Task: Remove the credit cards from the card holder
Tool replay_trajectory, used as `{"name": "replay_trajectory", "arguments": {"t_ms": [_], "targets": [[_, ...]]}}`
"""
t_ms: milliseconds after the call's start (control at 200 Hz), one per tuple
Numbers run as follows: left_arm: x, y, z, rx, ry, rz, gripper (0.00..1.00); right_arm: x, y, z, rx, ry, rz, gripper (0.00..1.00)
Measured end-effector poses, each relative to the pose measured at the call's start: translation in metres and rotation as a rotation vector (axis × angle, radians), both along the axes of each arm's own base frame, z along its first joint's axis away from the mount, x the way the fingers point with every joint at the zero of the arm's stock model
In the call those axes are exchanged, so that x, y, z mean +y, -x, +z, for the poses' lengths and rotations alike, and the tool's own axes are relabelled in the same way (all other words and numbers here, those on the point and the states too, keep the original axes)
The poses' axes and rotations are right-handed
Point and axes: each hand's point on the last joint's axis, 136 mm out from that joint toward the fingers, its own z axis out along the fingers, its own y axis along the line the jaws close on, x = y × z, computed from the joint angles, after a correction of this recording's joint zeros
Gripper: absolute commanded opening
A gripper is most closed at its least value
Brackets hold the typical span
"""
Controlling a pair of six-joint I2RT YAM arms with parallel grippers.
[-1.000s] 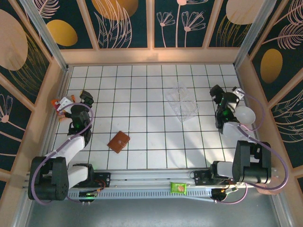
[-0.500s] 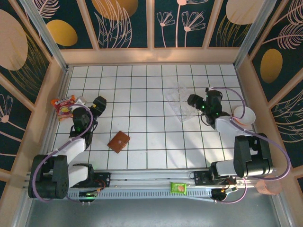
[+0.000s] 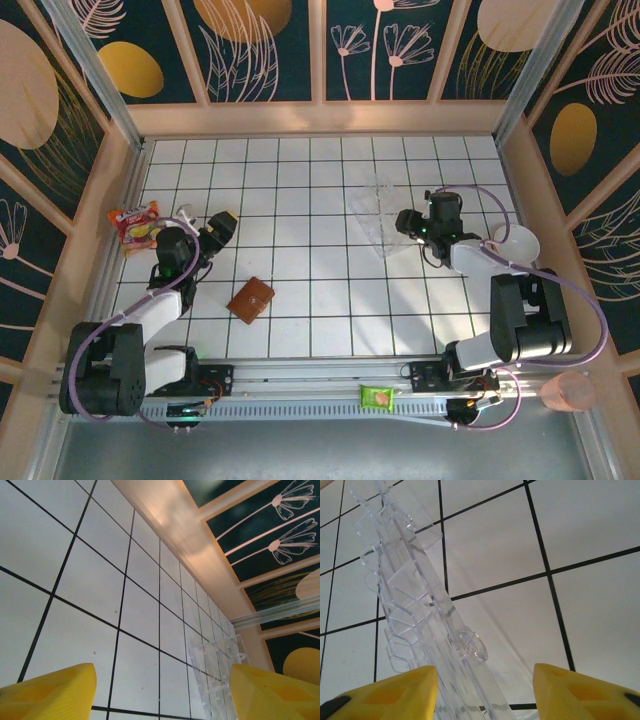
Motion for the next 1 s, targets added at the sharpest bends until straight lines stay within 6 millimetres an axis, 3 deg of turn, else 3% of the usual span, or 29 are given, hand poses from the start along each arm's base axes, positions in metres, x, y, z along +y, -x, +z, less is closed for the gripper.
{"name": "replay_trajectory", "arguments": {"t_ms": [305,606,701,776,816,1001], "targets": [[-0.014,0.006,0.011,-0.012,-0.003,-0.069,0.69,0.038,0.003,0.005,-0.024,0.013,0.184,0.28],[-0.017,0.01,0.015,-0.01,-0.019,-0.088,0.69,0.127,0.03,0.006,-0.034,0.022,0.554,0.24],[-0.017,0.011,0.014,-0.006,-0.023,-0.089,0.69,0.153,0.04,0.006,-0.036,0.03,0.658,0.3],[-0.017,0.011,0.012,0.003,-0.027,-0.09,0.69,0.165,0.043,0.005,-0.04,0.041,0.705,0.53],[-0.017,0.011,0.012,0.005,-0.029,-0.091,0.69,0.169,0.043,0.005,-0.039,0.042,0.713,0.59],[-0.016,0.008,0.016,0.0,-0.032,-0.083,0.7,0.168,0.038,0.009,-0.03,0.075,0.555,0.66]]}}
